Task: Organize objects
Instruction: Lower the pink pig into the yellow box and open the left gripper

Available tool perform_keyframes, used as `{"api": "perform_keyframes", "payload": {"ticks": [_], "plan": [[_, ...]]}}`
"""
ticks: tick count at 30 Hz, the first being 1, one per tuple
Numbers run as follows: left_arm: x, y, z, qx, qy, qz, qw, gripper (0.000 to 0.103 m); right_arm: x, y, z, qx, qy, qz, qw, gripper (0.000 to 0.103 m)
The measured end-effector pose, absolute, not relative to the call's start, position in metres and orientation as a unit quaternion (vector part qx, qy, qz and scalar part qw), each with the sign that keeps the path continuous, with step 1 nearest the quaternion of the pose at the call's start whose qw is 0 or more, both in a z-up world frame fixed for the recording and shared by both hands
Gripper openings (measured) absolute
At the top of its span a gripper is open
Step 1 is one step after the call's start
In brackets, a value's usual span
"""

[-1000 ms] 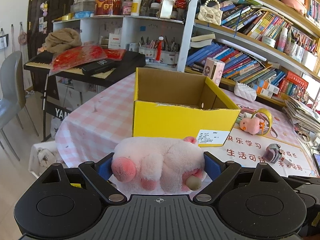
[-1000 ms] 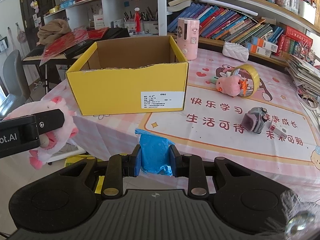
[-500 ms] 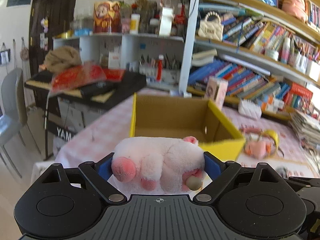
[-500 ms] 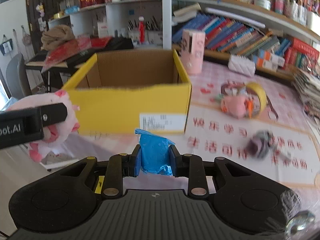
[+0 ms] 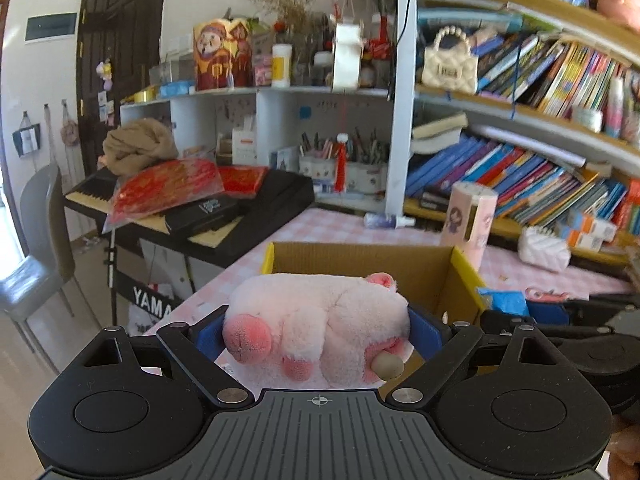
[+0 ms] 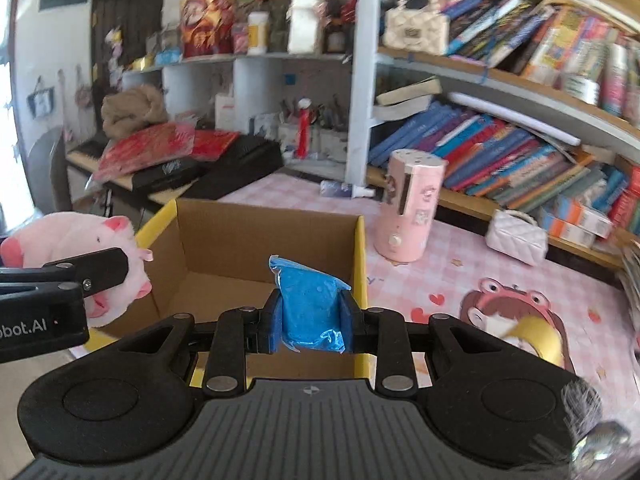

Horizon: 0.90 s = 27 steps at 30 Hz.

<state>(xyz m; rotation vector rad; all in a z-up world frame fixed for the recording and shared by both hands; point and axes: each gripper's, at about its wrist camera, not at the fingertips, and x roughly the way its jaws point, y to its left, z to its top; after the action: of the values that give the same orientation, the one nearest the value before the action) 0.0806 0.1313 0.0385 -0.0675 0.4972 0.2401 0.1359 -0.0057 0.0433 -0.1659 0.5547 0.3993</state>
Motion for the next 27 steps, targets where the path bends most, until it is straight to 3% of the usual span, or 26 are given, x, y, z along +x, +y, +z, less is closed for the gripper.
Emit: {"api": "perform_keyframes", "payload": {"ticks": [9, 12, 18, 27], "plan": [[0.114, 0.116, 0.029, 0.01, 0.27, 0.133, 0.954, 0.09, 0.191, 0.006, 0.018, -0.142, 0.293, 0.238, 0.915, 0.026], [0.124, 0.113, 0.025, 0.019, 0.28, 0.13, 0.951, 0.078, 0.204, 0.01, 0.012, -0.162, 0.301, 0.253, 0.905, 0.026], [0.142, 0.116, 0.01, 0.01, 0.316, 0.136, 0.939, 0.073, 0.219, 0.021, -0.003, -0.216, 0.313, 0.285, 0.88, 0.026], [0.15, 0.12, -0.002, -0.008, 0.34, 0.147, 0.929, 0.073, 0.216, 0.042, -0.023, -0.324, 0.316, 0.331, 0.828, 0.027]]}}
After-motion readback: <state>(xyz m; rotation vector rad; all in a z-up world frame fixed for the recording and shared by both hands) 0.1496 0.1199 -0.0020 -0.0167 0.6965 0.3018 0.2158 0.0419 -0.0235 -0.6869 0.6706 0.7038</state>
